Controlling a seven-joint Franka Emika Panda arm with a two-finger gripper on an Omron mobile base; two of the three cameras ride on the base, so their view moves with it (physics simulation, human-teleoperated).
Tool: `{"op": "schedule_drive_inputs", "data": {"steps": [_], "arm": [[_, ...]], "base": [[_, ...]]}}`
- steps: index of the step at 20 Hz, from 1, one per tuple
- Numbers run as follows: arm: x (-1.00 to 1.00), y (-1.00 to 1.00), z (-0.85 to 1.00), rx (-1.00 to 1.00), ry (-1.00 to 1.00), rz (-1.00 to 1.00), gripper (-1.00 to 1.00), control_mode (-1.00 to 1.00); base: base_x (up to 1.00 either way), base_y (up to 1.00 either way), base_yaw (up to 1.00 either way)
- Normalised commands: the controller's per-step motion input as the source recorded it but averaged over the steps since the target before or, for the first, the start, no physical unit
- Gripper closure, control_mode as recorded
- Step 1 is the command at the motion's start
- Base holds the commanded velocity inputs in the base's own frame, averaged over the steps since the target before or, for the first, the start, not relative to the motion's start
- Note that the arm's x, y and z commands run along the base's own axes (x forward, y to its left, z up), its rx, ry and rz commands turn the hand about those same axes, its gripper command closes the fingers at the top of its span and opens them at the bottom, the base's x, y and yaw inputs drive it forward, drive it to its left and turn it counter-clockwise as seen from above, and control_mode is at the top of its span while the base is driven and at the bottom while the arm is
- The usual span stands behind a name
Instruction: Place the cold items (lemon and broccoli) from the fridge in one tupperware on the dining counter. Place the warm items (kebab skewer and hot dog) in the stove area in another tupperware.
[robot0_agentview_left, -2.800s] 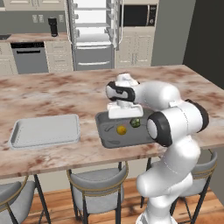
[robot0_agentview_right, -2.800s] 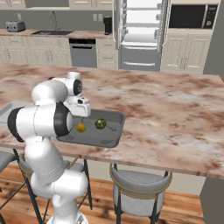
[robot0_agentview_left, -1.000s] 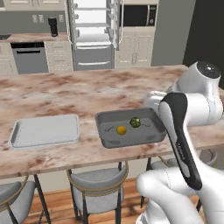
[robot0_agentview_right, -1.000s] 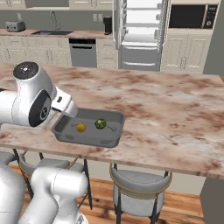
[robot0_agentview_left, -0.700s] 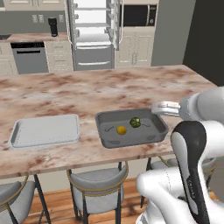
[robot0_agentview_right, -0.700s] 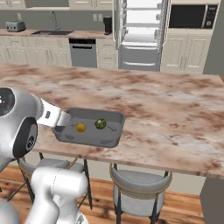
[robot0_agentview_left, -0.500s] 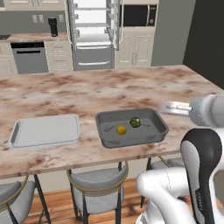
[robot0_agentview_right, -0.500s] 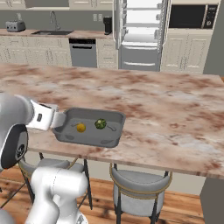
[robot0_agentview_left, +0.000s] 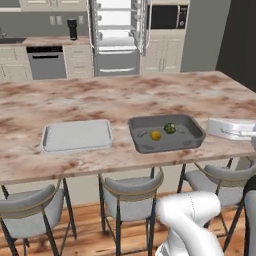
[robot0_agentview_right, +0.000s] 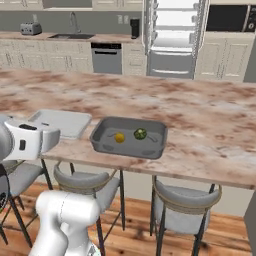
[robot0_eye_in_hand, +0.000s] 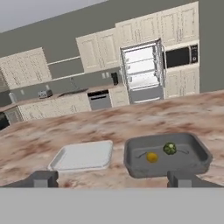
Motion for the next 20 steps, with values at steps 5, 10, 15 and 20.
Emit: {"op": "schedule_drive_inputs", "data": {"steps": [5, 10, 15, 20], "arm": [[0.00, 0.00, 0.00, 0.00, 0.00, 0.00, -1.00, 1.00], [0.00, 0.00, 0.00, 0.00, 0.00, 0.00, -1.00, 1.00], [0.00, 0.00, 0.00, 0.00, 0.00, 0.00, -1.00, 1.00], [0.00, 0.00, 0.00, 0.00, 0.00, 0.00, -1.00, 1.00]], "base": [[-0.23, 1.00, 0.00], [-0.13, 1.00, 0.00], [-0.15, 1.00, 0.00], [-0.40, 1.00, 0.00]]}}
